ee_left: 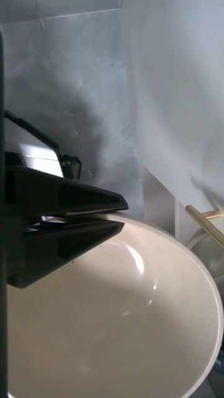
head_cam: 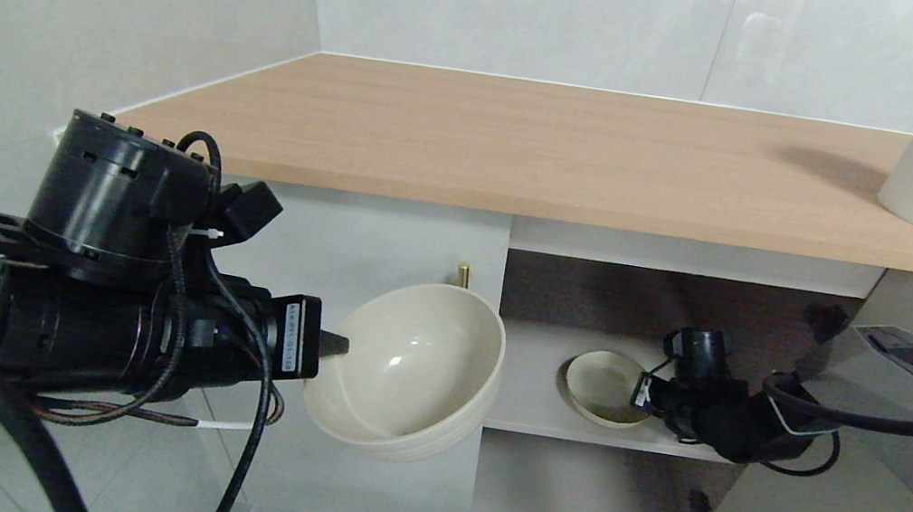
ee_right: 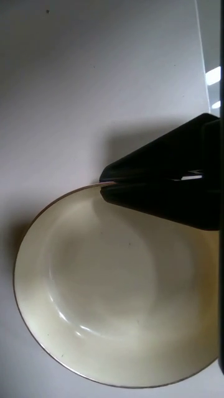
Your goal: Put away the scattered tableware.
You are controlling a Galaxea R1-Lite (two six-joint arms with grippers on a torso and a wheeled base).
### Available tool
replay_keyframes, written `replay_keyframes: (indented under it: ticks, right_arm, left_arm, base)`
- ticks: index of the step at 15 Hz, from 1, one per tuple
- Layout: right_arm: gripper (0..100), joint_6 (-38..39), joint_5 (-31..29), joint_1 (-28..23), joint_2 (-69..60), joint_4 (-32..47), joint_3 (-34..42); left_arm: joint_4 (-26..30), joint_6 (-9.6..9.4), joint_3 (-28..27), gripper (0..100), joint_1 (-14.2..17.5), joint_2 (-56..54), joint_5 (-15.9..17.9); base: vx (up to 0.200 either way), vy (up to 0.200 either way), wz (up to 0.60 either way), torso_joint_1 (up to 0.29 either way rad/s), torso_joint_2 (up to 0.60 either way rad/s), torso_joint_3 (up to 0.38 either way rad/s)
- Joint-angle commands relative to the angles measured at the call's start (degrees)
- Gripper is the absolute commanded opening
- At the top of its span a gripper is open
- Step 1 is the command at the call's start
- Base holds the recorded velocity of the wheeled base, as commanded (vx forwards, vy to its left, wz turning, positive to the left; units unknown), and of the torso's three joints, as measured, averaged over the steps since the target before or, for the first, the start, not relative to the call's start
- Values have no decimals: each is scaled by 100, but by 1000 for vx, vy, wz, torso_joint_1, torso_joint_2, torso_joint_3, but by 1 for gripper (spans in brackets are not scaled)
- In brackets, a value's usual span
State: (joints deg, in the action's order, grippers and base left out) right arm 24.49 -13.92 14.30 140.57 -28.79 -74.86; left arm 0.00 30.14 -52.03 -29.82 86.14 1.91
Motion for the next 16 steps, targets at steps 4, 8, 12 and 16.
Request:
replay_keyframes:
  ticks: [4,8,12,16]
  right_arm:
    - [0,12,3,20,23,5,-46]
    - [0,3,3,38,49,5,-55]
    - [100,47,-5,38,58,14,-108]
    - [100,82,-5,55,-249,84,200]
  left_arm:
    - [0,10,0,0,-15,-9,2]
    - [0,10,0,0,-15,-1,2]
    - [0,10,0,0,-15,-1,2]
    - [0,1,0,0,-15,26,11]
  base:
    - [0,0,0,0,0,0]
    - [0,0,0,0,0,0]
    - [0,0,0,0,0,0]
    - [0,0,0,0,0,0]
